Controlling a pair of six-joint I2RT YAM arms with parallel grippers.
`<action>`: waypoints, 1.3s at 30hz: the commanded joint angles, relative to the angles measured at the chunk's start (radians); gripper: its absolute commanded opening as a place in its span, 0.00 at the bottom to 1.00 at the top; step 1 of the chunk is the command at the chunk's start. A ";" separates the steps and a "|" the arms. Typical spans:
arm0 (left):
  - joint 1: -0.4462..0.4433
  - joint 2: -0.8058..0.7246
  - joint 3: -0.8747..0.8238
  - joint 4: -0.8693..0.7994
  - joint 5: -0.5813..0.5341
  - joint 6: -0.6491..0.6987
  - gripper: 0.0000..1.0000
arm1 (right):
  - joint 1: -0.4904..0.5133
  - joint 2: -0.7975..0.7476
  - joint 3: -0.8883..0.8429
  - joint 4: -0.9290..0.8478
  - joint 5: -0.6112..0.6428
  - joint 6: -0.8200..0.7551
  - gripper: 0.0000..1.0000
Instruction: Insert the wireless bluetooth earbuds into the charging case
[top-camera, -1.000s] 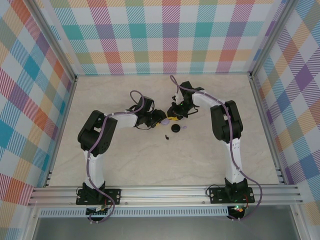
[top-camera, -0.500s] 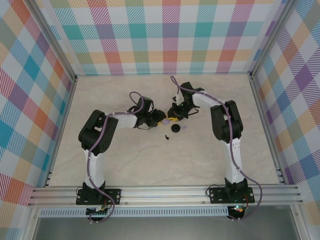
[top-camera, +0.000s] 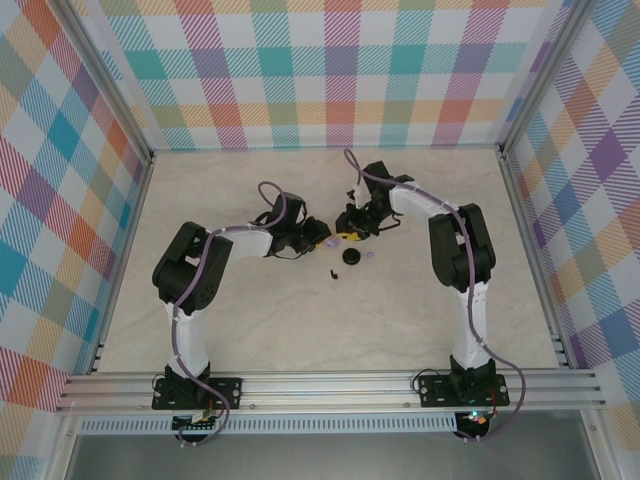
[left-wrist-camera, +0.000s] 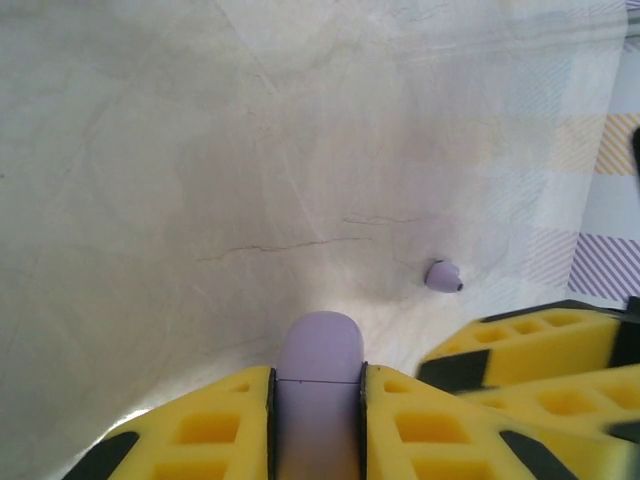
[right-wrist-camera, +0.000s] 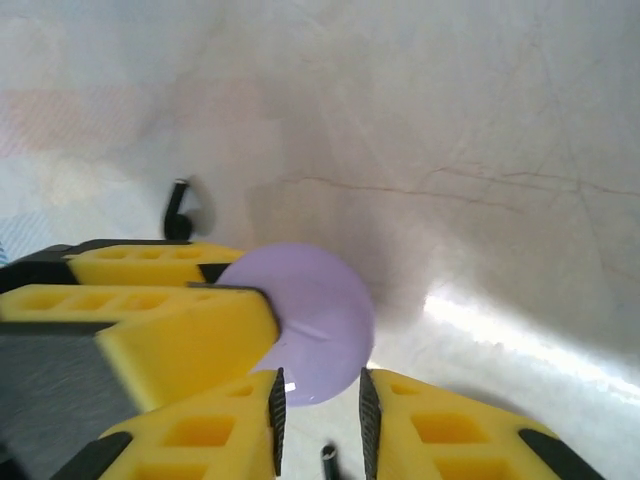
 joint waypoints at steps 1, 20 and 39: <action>0.001 -0.073 -0.017 0.016 -0.013 0.049 0.11 | -0.012 -0.097 -0.032 0.051 0.002 0.012 0.29; -0.007 -0.346 -0.173 0.572 0.072 0.374 0.06 | -0.144 -0.503 -0.432 0.541 -0.387 -0.126 0.48; -0.040 -0.461 -0.213 0.695 0.188 0.389 0.06 | -0.144 -0.562 -0.369 0.555 -0.663 -0.235 0.52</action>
